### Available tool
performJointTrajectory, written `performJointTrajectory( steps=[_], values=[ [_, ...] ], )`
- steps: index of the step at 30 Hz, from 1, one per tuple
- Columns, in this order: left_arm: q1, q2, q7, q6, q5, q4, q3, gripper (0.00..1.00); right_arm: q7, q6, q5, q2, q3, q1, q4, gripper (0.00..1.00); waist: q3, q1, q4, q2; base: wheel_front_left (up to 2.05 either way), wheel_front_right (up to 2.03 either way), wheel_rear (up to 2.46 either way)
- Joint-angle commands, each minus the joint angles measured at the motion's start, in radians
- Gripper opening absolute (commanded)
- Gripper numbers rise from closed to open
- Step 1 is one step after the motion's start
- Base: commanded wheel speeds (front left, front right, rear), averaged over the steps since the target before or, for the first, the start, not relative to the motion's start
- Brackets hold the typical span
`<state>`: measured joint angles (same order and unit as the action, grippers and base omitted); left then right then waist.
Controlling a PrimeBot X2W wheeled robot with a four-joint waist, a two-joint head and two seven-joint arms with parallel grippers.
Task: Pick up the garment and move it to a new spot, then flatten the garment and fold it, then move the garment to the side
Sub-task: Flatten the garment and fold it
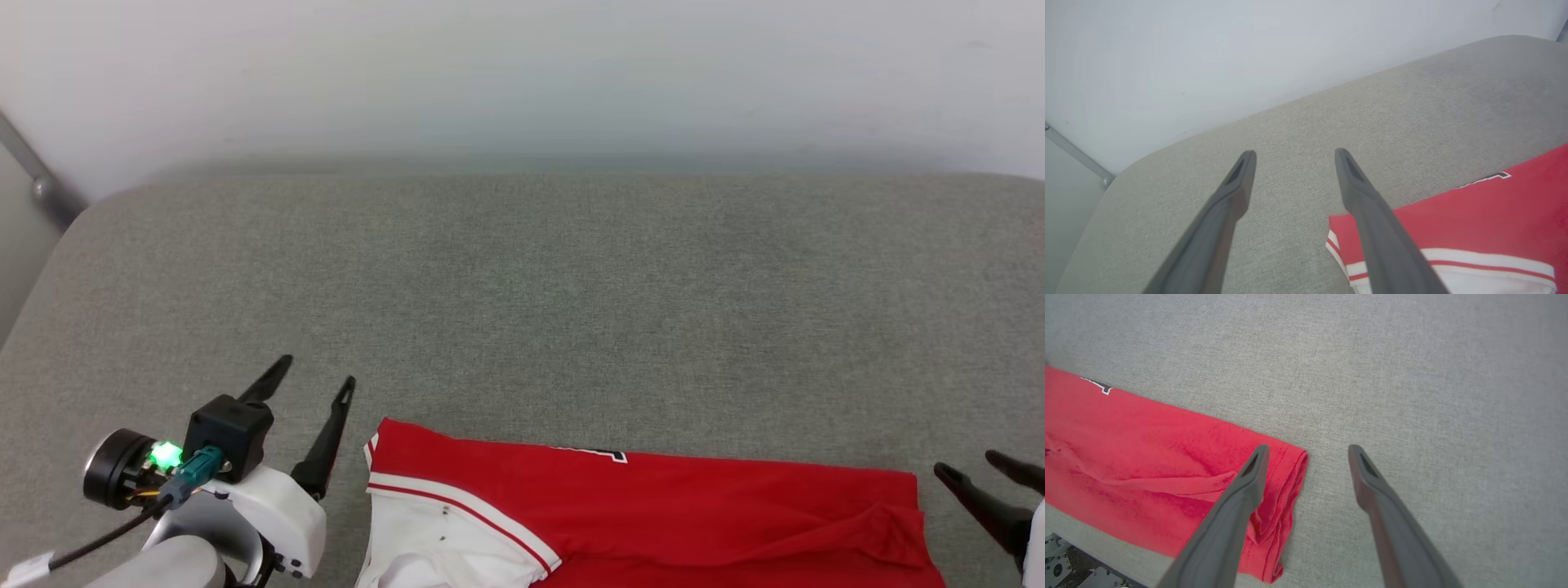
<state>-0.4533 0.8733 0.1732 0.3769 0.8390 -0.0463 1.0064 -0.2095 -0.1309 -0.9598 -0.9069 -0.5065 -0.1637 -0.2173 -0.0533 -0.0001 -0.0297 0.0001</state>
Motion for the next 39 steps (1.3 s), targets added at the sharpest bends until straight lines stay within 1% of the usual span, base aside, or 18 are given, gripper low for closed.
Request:
performJointTrajectory(
  steps=[1, 5, 6, 7, 10, 13, 18, 20, 24, 25, 26, 29, 30, 31, 34, 39],
  values=[
    [0.024, -0.013, 0.037, 0.038, -0.010, 0.010, -0.021, 1.00, 0.011, 0.000, -0.015, 0.029, 0.025, 0.032, -0.014, 1.00, -0.009, 0.0001, -0.005, -0.0001, 0.00, 0.00, 0.00],
    [0.074, -0.058, 0.085, 0.128, -0.034, 0.031, -0.084, 1.00, 0.011, 0.000, -0.029, 0.086, 0.072, 0.087, -0.051, 1.00, -0.022, 0.0001, -0.015, -0.0001, 0.00, 0.00, 0.00],
    [0.088, -0.068, 0.088, 0.143, -0.039, 0.032, -0.102, 1.00, 0.009, 0.000, -0.033, 0.101, 0.078, 0.095, -0.060, 1.00, -0.025, 0.0001, -0.017, -0.0001, 0.00, 0.00, 0.00],
    [0.127, -0.105, 0.093, 0.179, -0.083, 0.022, -0.170, 1.00, -0.003, 0.000, -0.034, 0.147, 0.088, 0.117, -0.085, 1.00, -0.034, 0.0001, -0.024, -0.0001, 0.00, 0.00, 0.00],
    [0.184, -0.149, 0.093, 0.199, -0.147, 0.004, -0.248, 1.00, -0.028, 0.000, -0.042, 0.186, 0.083, 0.135, -0.110, 1.00, -0.045, 0.0001, -0.032, -0.0001, 0.00, 0.00, 0.00],
    [0.237, -0.198, 0.094, 0.200, -0.215, -0.009, -0.327, 1.00, -0.064, 0.000, -0.047, 0.216, 0.067, 0.151, -0.135, 1.00, -0.054, 0.0001, -0.038, -0.0001, 0.00, 0.00, 0.00],
    [0.326, -0.289, 0.094, 0.179, -0.329, -0.024, -0.440, 1.00, -0.133, 0.000, -0.055, 0.259, 0.013, 0.162, -0.139, 1.00, -0.065, 0.0001, -0.043, -0.0001, 0.00, 0.00, 0.00],
    [0.356, -0.330, 0.094, 0.170, -0.368, -0.030, -0.483, 1.00, -0.162, -0.002, -0.060, 0.270, -0.013, 0.159, -0.132, 1.00, -0.068, 0.0001, -0.043, -0.0001, 0.00, 0.00, 0.00],
    [0.412, -0.407, 0.094, 0.136, -0.449, -0.028, -0.558, 1.00, -0.208, -0.006, -0.067, 0.282, -0.047, 0.145, -0.115, 0.99, -0.069, 0.0001, -0.042, -0.0001, 0.00, 0.00, 0.00],
    [0.424, -0.424, 0.094, 0.129, -0.469, -0.027, -0.574, 1.00, -0.216, -0.006, -0.066, 0.280, -0.048, 0.137, -0.114, 0.21, -0.069, 0.0001, -0.041, -0.0001, 0.00, 0.00, 0.00],
    [0.434, -0.439, 0.094, 0.124, -0.491, -0.025, -0.590, 1.00, -0.218, -0.006, -0.064, 0.277, -0.046, 0.130, -0.114, 0.00, -0.068, 0.0001, -0.040, -0.0001, 0.00, 0.00, 0.00],
    [0.465, -0.482, 0.094, 0.102, -0.548, -0.021, -0.634, 1.00, -0.217, -0.005, -0.055, 0.262, -0.026, 0.101, -0.114, 0.00, -0.064, 0.0001, -0.037, -0.0001, 0.00, 0.00, 0.00],
    [0.475, -0.495, 0.094, 0.095, -0.564, -0.019, -0.648, 1.00, -0.218, -0.001, -0.051, 0.252, -0.018, 0.091, -0.113, 0.00, -0.062, 0.0001, -0.036, -0.0001, 0.00, 0.00, 0.00],
    [0.490, -0.518, 0.094, 0.080, -0.603, -0.023, -0.673, 1.00, -0.213, -0.001, -0.045, 0.235, 0.001, 0.078, -0.107, 0.00, -0.057, 0.0001, -0.034, -0.0001, 0.00, 0.00, 0.00],
    [0.511, -0.546, 0.094, 0.060, -0.655, -0.027, -0.699, 1.00, -0.202, 0.000, -0.048, 0.204, 0.033, 0.060, -0.094, 0.00, -0.049, 0.0001, -0.031, -0.0001, 0.00, 0.00, 0.00],
    [0.540, -0.591, 0.094, 0.013, -0.699, -0.030, -0.733, 1.00, -0.198, 0.001, -0.061, 0.146, 0.088, 0.071, -0.095, 0.00, -0.034, 0.0001, -0.029, -0.0001, 0.00, 0.00, 0.00]
  ],
)
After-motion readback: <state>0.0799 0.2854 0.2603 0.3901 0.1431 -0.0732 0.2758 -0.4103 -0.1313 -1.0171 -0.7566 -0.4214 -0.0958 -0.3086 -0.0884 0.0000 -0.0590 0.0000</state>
